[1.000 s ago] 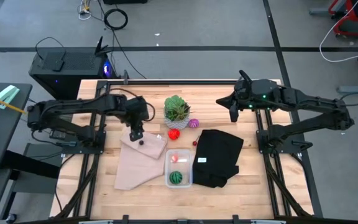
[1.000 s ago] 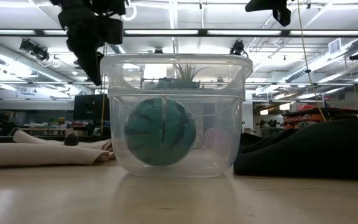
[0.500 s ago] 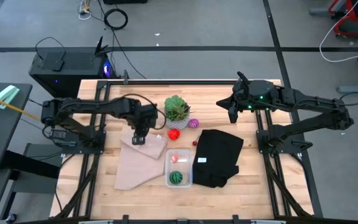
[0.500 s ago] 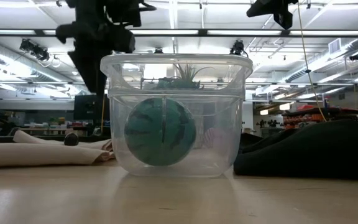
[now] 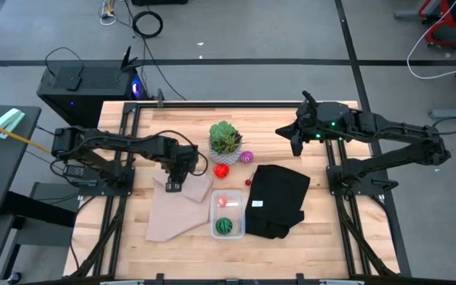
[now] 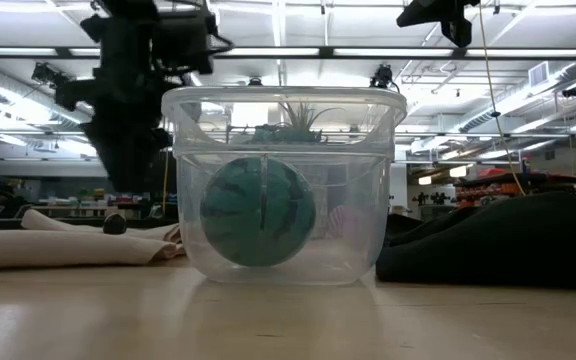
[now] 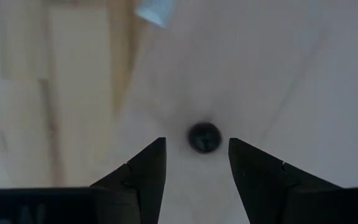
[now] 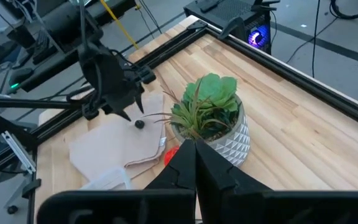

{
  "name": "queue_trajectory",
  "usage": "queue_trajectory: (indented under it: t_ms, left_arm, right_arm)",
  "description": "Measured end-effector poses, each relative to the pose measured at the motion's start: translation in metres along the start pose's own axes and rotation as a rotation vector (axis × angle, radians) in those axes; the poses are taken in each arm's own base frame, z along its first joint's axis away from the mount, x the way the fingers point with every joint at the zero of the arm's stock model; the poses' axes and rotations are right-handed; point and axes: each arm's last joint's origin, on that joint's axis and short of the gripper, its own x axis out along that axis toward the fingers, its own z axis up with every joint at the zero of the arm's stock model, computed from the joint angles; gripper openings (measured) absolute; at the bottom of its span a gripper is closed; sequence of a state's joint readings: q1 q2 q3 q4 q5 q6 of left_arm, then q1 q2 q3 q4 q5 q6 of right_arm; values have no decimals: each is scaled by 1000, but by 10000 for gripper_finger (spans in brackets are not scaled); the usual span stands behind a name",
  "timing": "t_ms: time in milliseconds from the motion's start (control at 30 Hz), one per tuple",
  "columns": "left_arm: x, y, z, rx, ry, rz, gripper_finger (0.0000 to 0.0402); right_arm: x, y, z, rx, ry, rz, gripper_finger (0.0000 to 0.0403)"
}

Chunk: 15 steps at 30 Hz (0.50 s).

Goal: Pick and placing Produce into tupperware
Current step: Put the blueberry into the transparent container

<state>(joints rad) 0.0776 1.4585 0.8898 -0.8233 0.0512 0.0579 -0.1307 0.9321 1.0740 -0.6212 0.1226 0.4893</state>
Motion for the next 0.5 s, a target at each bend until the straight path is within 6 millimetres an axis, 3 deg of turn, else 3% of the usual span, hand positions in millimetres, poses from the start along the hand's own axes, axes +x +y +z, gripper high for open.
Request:
queue_trajectory:
  t_ms: [500]
  left_arm:
    - [8,-1,-7,-32,-55,-15,235]
  right_arm:
    - [2,0,0,7,4,-3,6]
